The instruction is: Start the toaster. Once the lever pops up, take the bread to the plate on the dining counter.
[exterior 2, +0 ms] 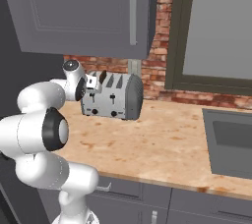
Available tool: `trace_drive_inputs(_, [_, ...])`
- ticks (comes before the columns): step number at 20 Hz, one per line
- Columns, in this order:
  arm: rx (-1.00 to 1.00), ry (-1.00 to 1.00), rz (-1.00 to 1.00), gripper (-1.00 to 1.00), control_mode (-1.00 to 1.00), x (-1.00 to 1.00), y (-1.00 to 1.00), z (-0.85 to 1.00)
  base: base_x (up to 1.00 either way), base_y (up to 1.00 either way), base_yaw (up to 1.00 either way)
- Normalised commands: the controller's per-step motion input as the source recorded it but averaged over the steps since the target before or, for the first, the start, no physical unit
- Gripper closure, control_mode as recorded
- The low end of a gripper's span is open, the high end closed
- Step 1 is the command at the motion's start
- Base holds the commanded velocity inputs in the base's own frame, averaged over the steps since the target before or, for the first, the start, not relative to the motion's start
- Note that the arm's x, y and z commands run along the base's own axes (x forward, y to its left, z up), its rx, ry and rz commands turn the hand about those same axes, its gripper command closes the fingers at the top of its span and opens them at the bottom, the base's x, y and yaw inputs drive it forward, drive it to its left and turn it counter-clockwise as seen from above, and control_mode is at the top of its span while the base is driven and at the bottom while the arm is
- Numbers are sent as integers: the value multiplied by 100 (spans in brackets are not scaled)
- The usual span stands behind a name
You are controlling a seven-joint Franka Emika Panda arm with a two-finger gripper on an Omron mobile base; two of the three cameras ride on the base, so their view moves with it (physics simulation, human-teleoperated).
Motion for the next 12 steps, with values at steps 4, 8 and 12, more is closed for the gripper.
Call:
trace_drive_inputs(4, [0, 3, 0, -100, -100, 13, 8, -19, 0, 0, 0])
trace_drive_inputs(8, [0, 5, 0, -100, -100, 16, 19, -12, 0, 0, 0])
trace_drive_inputs(12, [0, 6, 0, -100, -100, 12, 13, -3, 0, 0, 0])
